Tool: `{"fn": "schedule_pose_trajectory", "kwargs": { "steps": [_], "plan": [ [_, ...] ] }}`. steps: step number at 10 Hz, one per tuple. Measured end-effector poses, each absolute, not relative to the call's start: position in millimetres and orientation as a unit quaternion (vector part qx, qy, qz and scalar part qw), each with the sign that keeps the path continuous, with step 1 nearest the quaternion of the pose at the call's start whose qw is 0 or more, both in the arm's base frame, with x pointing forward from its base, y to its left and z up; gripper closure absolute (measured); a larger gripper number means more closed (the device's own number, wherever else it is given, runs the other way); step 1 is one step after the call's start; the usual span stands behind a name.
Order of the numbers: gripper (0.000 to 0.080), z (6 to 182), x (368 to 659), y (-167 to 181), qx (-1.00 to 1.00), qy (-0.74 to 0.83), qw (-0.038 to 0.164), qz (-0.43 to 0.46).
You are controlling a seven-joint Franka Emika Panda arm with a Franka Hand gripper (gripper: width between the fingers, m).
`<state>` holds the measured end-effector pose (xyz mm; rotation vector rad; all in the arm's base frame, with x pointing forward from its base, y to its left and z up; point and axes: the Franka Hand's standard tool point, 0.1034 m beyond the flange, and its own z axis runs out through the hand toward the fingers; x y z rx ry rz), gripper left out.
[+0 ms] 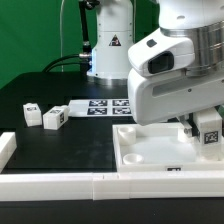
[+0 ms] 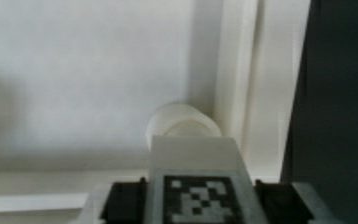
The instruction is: Assemble one leg
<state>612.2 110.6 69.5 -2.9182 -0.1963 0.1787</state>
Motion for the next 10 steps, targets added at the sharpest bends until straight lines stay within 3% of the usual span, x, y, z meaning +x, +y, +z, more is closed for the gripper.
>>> {"fn": "schedule_pose_trajectory", "kwargs": {
  "steps": [6,10],
  "plan": [
    [0.0511,69.1,614.1,116.8,-0.912,0.394,0.080,0.077],
    [0.0509,67.1,612.9,122.5,-0.804,0.584,0.063,0.094]
  ]
}}
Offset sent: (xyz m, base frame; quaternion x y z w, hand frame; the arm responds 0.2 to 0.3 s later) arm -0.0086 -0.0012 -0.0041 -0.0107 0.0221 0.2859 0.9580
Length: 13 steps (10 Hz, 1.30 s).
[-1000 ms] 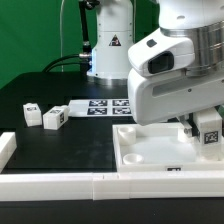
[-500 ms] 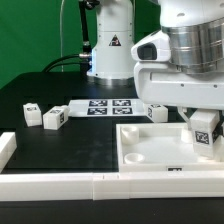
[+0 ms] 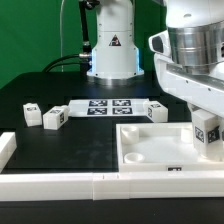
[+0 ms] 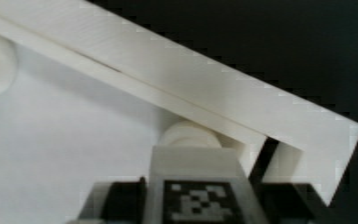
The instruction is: Assemble one leg
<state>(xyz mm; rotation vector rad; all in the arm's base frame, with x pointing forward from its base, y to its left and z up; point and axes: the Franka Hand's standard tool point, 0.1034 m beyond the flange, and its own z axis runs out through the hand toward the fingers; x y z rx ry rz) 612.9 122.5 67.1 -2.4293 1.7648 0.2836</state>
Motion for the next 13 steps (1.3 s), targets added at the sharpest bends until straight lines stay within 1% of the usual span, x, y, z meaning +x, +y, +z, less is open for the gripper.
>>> {"fn": "schedule_pose_trajectory", "kwargs": {
  "steps": [2,4,5,6,7,8,11,13],
  "plan": [
    [0.0509,67.1,613.5,124.0,-0.762,0.637,0.061,0.100],
    [0.0509,67.1,613.3,124.5,-0.775,0.621,0.063,0.099],
    [0.0270,67.0,613.0,125.1,-0.788,0.605,0.065,0.098],
    [0.0270,67.0,612.9,125.3,-0.806,0.580,0.067,0.096],
    [0.0175,66.8,613.0,123.2,-0.844,0.523,0.074,0.091],
    [0.0157,66.2,612.8,122.0,-0.873,0.474,0.079,0.087],
    [0.0151,62.7,613.4,118.9,-0.955,0.272,0.095,0.065],
    [0.0150,64.0,615.1,120.5,-0.984,0.138,0.100,0.050]
  ]
}}
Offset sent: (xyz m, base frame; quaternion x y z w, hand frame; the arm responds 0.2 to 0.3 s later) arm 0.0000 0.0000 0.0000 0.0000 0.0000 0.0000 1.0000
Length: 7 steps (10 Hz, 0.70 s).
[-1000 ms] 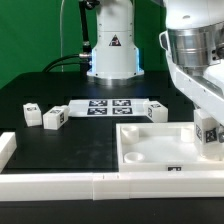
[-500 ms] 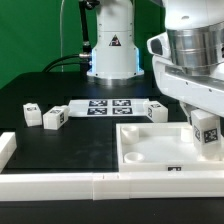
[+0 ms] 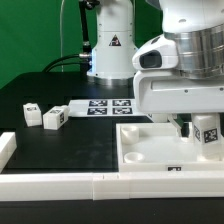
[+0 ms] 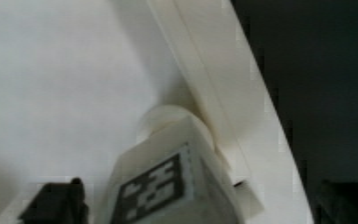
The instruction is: Assemble one leg
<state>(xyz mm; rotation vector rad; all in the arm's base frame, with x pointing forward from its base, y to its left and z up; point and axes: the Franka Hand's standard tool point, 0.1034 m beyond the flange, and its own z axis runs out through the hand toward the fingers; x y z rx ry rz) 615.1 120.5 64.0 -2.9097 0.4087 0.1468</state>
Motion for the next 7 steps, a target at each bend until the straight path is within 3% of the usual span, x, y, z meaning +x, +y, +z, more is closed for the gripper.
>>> {"fn": "schedule_pose_trajectory", "kwargs": {
  "steps": [2,4,5,6,7],
  "plan": [
    [0.0150,66.0,617.3,122.2,-0.995,-0.011,0.092,0.032],
    [0.0150,65.1,617.2,119.9,-0.994,-0.056,0.093,0.029],
    [0.0298,65.1,617.2,120.0,-0.994,-0.056,0.093,0.029],
    [0.0298,65.0,617.1,120.0,-0.994,-0.056,0.093,0.029],
    [0.0436,64.9,617.1,120.0,-0.994,-0.056,0.093,0.029]
  ]
}}
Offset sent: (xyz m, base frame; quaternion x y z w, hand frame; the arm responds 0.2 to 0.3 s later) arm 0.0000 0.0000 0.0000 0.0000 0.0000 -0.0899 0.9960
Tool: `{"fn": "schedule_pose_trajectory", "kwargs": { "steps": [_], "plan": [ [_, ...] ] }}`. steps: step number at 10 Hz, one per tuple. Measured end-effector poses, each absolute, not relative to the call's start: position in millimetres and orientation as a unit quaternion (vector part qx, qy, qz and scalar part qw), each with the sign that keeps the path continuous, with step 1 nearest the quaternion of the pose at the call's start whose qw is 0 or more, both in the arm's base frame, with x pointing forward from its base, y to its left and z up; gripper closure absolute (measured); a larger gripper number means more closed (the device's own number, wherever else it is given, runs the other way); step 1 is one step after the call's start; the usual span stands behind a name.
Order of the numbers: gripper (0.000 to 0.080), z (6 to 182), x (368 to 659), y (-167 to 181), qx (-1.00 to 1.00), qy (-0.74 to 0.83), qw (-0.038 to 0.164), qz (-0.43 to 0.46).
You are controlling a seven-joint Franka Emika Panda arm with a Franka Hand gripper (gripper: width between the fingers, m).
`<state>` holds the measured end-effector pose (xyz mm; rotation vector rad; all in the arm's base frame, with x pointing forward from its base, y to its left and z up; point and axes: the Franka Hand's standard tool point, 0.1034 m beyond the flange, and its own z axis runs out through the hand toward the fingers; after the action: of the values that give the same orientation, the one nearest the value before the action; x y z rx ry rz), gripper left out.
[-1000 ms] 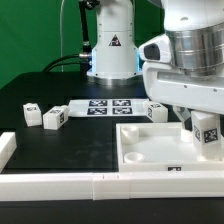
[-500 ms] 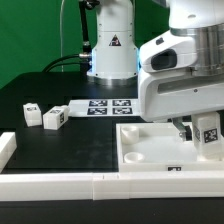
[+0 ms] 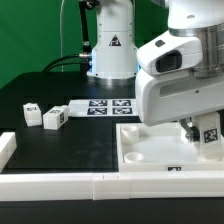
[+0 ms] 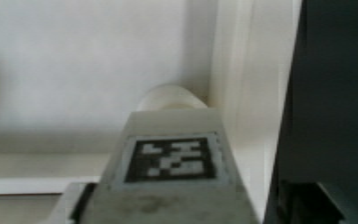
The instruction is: Assemble one leg
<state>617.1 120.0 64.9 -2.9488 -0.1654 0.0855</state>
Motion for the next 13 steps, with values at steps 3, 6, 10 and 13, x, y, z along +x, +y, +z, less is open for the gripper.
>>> {"fn": "schedule_pose_trajectory", "kwargs": {
  "steps": [3,6,10,13],
  "plan": [
    [0.0530,63.7,617.8,114.9,-0.995,-0.013,0.091,0.032],
    [0.0530,62.5,617.8,112.5,-0.973,0.209,0.081,0.051],
    [0.0529,62.0,617.7,112.0,-0.884,0.461,0.053,0.062],
    [0.0529,61.7,618.0,110.9,-0.781,0.619,0.042,0.071]
  ]
}}
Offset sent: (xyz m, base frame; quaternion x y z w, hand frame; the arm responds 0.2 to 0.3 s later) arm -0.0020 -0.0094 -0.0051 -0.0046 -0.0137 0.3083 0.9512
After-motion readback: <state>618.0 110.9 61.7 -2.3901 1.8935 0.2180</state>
